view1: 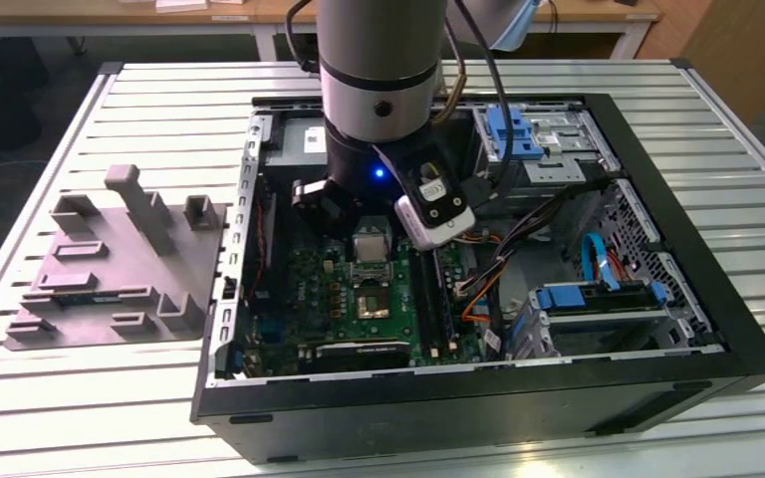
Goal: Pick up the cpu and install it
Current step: 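Place the cpu into insertion slot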
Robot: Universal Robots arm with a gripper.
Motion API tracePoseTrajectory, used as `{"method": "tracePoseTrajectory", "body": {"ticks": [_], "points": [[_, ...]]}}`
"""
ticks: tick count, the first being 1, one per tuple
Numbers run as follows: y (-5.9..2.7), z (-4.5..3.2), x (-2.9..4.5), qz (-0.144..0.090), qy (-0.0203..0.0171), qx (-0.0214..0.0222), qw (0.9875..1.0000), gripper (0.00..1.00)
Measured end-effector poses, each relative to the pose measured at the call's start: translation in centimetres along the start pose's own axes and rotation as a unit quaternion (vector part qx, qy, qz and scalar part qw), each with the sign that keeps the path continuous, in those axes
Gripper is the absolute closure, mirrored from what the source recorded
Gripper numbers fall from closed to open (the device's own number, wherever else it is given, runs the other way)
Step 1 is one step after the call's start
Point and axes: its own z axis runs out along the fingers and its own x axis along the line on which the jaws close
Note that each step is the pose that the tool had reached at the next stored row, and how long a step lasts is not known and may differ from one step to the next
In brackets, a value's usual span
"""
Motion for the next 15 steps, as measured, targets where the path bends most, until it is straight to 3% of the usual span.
{"method": "tracePoseTrajectory", "body": {"ticks": [8, 15], "points": [[0.0, 0.1, 0.0, 0.0, -0.0001, -0.0002, 1.0, 0.53], [-0.01, 0.66, -0.01, 0.0, 0.0001, 0.0, 1.0, 0.53]]}}
